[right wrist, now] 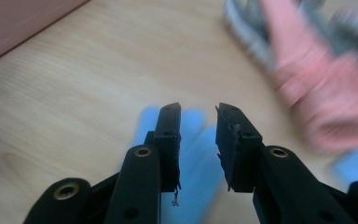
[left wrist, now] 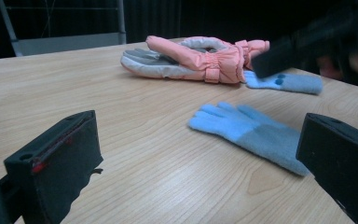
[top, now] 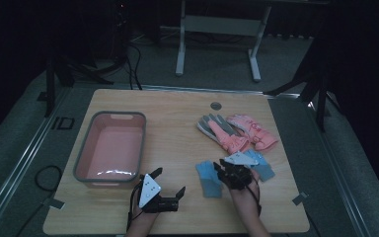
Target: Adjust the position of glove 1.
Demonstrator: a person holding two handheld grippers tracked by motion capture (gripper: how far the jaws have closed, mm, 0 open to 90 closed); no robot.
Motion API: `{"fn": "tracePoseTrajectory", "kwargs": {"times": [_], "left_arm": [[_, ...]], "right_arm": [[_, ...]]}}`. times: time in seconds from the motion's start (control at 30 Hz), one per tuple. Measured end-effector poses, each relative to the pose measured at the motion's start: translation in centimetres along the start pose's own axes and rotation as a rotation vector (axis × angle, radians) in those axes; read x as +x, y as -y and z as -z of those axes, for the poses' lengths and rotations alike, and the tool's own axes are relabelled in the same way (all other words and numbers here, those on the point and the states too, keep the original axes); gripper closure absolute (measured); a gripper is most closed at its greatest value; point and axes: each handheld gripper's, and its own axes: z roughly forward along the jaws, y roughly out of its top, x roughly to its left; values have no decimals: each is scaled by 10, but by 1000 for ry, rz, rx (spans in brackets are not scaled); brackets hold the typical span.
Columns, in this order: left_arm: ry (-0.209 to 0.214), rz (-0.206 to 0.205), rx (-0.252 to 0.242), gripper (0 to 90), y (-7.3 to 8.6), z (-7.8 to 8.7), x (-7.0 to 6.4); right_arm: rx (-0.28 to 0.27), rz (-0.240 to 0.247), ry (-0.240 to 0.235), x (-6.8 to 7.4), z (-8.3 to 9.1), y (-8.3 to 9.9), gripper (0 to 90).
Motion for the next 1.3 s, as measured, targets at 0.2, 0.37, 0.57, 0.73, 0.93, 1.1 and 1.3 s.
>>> {"fn": "tracePoseTrajectory", "kwargs": {"times": [0.2,0.37,0.57,0.73,0.93,1.1,1.3], "left_arm": [[1,3,2,0,0,0,0],[-1,-1,0,0,0,0,0],[-2,3,1,0,0,0,0],[-2,-5,3,0,0,0,0],[1,-3,2,0,0,0,0],[1,-6,-9,0,0,1,-1],[3,2,-9,0,0,1,0]], "right_arm": [[-78,102,-59,-50,26,-14,657],[-57,174,-44,-90,42,-4,657],[-18,193,-34,-132,48,19,664],[48,133,-109,-152,31,40,650],[80,44,-138,-165,4,58,652],[89,23,-149,-169,-5,67,697],[77,56,-111,-160,-5,69,831]]}}
